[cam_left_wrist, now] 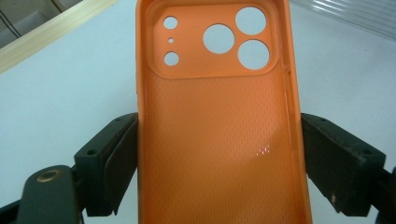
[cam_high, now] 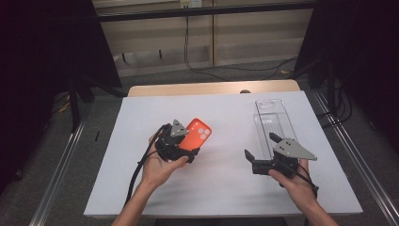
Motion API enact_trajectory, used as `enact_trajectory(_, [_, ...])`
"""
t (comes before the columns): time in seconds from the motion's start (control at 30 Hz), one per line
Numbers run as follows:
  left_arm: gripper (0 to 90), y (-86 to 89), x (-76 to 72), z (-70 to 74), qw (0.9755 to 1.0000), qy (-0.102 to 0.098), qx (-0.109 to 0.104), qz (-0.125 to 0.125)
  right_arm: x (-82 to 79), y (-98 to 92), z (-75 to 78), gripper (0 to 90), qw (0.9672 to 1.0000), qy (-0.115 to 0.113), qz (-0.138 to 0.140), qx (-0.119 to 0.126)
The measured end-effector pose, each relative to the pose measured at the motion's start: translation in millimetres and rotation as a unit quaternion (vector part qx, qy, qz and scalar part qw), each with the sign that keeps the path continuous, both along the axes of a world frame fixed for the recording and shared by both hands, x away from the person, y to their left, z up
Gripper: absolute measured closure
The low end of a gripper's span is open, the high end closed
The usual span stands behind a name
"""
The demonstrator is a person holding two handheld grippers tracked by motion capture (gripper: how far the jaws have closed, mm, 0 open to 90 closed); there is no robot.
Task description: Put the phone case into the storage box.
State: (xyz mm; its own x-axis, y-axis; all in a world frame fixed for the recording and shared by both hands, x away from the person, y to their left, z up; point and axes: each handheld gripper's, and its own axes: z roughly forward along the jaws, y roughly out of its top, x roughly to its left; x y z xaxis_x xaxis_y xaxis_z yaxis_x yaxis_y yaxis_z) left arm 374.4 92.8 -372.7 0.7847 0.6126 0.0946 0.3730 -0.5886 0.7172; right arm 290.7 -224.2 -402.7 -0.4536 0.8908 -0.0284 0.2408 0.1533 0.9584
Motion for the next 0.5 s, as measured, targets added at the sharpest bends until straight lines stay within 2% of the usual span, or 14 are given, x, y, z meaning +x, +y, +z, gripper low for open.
enact_trajectory(0.1, [16.1,-3.5,-2.5,1.4,1.0,-0.006,0.002,-0.003,2.9,1.1,0.8,0.8,0.9998,0.014,-0.004,0.01])
enact_trajectory(0.2, [16.1,-7.4,-4.3,1.5,0.9999,-0.007,0.002,-0.008,6.6,0.9,1.3,1.2,0.9997,0.011,-0.012,0.018])
enact_trajectory(0.33, [16.1,-15.0,-7.0,-0.4,0.9997,-0.009,0.009,-0.02,10.9,1.3,2.6,1.9,0.9994,0.02,-0.012,0.025])
enact_trajectory(0.4, [16.1,-19.0,-8.8,-0.1,0.9996,-0.009,0.011,-0.026,13.0,1.0,4.4,3.5,0.999,0.03,-0.003,0.034])
enact_trajectory(0.5, [16.1,-24.5,-12.0,0.6,0.9993,-0.02,0.014,-0.03,15.5,1.4,7.1,3.8,0.9983,0.045,0.008,0.035])
